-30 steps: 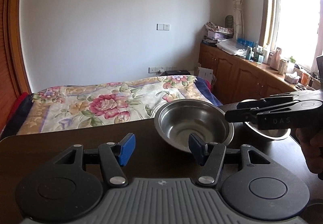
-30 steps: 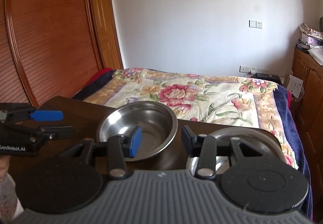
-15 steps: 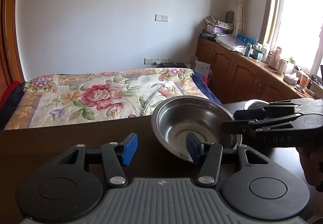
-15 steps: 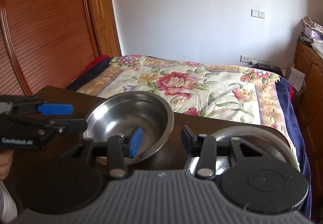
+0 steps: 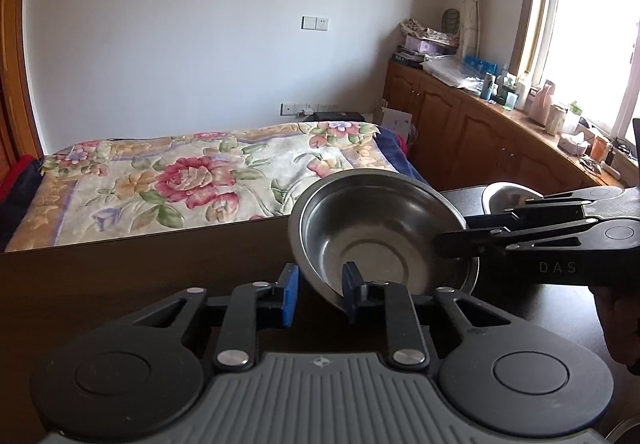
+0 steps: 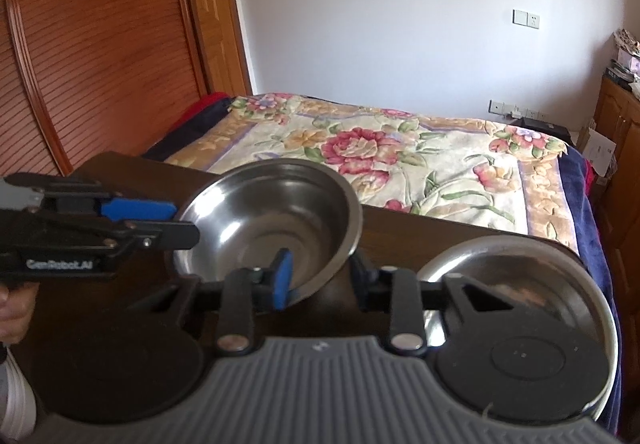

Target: Organize plates and bowls

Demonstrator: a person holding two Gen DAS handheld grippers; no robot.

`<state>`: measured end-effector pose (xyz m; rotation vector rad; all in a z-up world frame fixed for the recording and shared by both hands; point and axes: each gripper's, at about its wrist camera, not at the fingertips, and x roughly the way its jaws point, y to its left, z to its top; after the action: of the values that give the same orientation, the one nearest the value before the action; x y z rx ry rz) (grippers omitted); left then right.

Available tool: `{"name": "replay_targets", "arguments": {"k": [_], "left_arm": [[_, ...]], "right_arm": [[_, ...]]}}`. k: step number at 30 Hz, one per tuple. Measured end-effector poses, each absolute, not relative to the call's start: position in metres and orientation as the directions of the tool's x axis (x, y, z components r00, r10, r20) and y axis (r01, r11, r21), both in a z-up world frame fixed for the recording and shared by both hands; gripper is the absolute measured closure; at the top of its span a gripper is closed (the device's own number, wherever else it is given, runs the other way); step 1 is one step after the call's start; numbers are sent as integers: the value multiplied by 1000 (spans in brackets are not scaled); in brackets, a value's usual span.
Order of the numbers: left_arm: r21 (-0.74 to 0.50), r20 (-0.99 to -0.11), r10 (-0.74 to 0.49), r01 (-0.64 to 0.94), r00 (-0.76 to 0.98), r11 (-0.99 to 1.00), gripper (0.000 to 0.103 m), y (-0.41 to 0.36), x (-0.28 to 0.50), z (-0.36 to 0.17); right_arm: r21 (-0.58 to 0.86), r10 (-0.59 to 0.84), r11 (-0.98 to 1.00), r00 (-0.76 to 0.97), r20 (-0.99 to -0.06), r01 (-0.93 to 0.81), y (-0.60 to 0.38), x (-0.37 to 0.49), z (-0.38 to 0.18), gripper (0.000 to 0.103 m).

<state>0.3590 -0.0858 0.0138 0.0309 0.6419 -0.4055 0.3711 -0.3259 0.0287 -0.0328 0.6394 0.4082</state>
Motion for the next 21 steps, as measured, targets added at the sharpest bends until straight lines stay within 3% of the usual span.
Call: {"name": "replay_targets", "arguments": {"k": [6,7,8,11,15,19,21], "left_arm": [[-99,-577,-366,383,730,919,55,-84,349,17],[-114,-576,-387,398,720,910,72,-83,348,18],[-137,-582,-415,418,700,898,76,-83,347,18],[-114,-573,-421,440,703,891,76,-92,334,25],[-74,-571,-390,428,722,901,76,-96,329,25],[-71,-557,-350,377,753,924,74,-80,331,25],[-82,-568,-338,358,750,930,57,-72,333,23]], "right_arm": [[126,374,919,725,-578,-374,-331,369,29,79],[134,378,918,726,-575,-372,-332,368,29,80],[146,384,917,725,-572,-371,-334,367,29,81],[177,409,909,722,-558,-379,-337,362,32,83],[159,418,902,724,-549,-401,-330,349,39,94],[111,360,924,738,-571,-365,-323,348,38,94],[108,346,931,741,-575,-350,-328,354,37,94]]}}
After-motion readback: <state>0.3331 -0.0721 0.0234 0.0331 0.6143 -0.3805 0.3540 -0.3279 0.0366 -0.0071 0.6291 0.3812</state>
